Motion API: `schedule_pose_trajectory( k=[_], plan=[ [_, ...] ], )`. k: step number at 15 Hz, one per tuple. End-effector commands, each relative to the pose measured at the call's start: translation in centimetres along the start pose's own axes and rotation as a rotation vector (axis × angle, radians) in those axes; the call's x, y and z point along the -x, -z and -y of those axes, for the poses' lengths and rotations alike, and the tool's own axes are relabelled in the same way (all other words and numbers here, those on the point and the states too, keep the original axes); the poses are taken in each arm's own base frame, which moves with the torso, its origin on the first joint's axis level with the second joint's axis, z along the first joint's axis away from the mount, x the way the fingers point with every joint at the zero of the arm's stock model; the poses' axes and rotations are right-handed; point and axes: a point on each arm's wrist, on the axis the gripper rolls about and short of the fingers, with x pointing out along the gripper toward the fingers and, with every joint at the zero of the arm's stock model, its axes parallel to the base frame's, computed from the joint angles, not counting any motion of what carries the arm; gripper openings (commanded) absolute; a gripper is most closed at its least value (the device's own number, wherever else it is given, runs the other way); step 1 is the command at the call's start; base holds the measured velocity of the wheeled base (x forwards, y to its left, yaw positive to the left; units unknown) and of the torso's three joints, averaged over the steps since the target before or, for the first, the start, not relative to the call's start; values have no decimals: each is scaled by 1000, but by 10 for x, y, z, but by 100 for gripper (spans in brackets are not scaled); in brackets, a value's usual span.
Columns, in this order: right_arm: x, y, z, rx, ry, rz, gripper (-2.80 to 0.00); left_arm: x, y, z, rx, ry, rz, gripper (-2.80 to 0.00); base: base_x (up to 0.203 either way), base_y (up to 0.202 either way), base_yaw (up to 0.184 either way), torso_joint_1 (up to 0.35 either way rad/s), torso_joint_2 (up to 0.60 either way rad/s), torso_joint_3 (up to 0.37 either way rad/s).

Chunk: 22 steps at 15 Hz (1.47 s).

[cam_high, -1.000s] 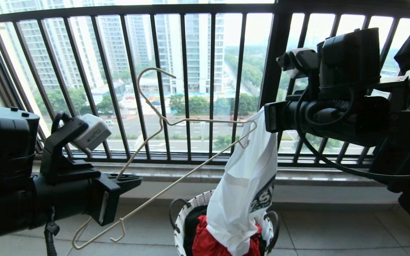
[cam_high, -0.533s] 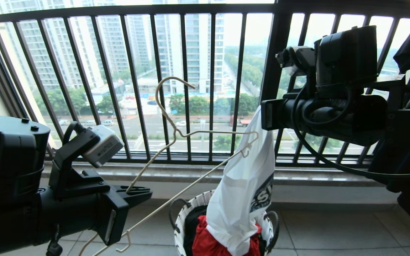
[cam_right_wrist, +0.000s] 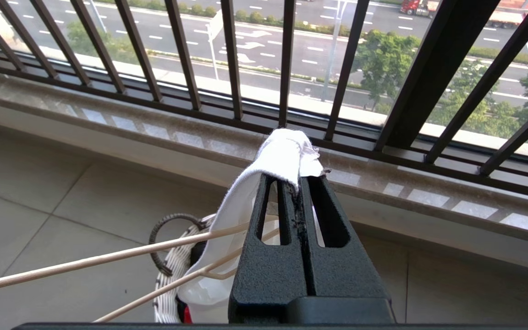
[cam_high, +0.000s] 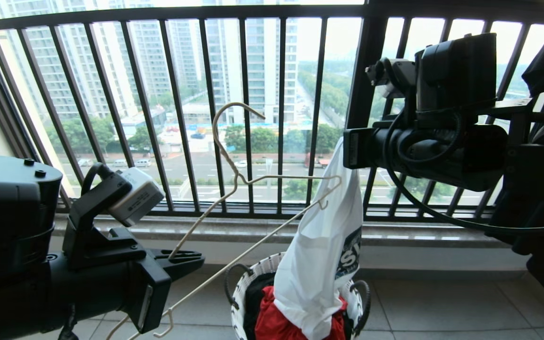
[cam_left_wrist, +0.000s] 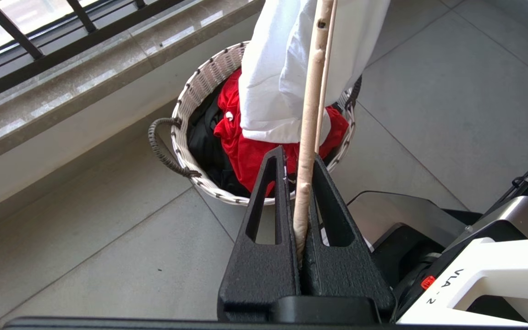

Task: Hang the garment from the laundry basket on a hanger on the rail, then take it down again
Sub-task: Hang the clothes on the clothes rack

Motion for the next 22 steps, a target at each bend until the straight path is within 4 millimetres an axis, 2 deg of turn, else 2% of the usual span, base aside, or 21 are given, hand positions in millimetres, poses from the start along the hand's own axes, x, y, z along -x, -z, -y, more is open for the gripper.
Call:
schedule_pose_trajectory(
  k=[1,9,12,18,22],
  plan=[
    [-3,1,0,-3,2,3,-280,4,-1,3,-6,11,16,-280,0,0,0,0,0,0],
    [-8,-3,-4,-60,-10,60,-280,5,-2,6,-10,27,20,-280,0,0,0,0,0,0],
    [-6,-1,-13,-90,-47,56,-280,1,-2,5,15,22,9,-280,0,0,0,0,0,0],
    [0,-4,-15,-104,-56,67,-280,-18,1,0,3,-152,22,-280,0,0,0,0,0,0],
    [4,-9,-12,-111,-54,83,-280,-22,3,0,2,-158,9,-280,0,0,0,0,0,0]
  ],
)
